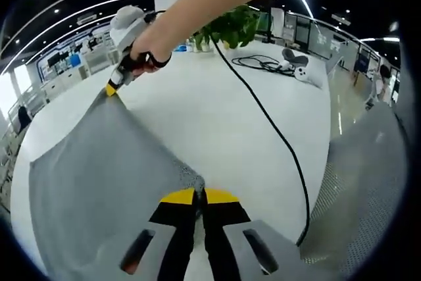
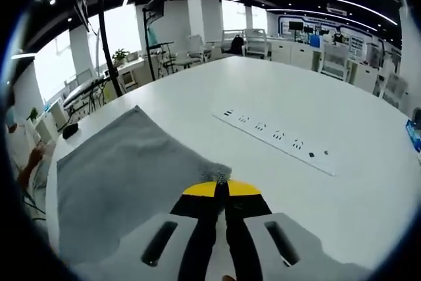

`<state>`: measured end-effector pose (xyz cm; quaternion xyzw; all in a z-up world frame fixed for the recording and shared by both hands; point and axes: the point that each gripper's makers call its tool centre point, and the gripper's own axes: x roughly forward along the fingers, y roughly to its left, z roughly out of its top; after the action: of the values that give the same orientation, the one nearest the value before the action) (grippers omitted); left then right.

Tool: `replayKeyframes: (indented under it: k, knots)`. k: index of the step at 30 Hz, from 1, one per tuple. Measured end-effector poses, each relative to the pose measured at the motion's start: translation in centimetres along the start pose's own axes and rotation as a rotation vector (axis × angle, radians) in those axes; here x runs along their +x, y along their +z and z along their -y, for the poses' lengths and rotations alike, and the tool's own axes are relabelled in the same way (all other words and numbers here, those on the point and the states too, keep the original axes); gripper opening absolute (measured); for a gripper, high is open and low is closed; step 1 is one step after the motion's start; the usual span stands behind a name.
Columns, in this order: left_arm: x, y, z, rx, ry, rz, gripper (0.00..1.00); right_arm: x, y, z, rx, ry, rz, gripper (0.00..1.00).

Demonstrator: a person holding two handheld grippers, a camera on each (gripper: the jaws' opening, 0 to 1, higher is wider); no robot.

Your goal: Fold the towel on the table until its edges align and the towel forms a compact rectangular stack.

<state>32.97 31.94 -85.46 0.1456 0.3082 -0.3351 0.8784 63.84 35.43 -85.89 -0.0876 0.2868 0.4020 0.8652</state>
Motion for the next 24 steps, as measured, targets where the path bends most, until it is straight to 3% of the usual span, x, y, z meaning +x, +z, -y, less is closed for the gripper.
replayKeyframes:
  k: [7,16,24]
  knots:
    - [-0.7,2.5,1.5,-0.019,-0.009,0.078,0.03,-2.5,0.7,0.9,0.02,-0.036,0.011,0.01]
    - [-1.4,5.2,3.0,0.038,-0.031,0.136,0.03,-4.6,2.6,1.5,0.005,-0.061,0.043,0.01]
    - [-3.6,7.7,3.9,0.032,-0.033,0.215,0.03,-7.1,4.5,1.3,0.0,-0.095,0.071,0.01]
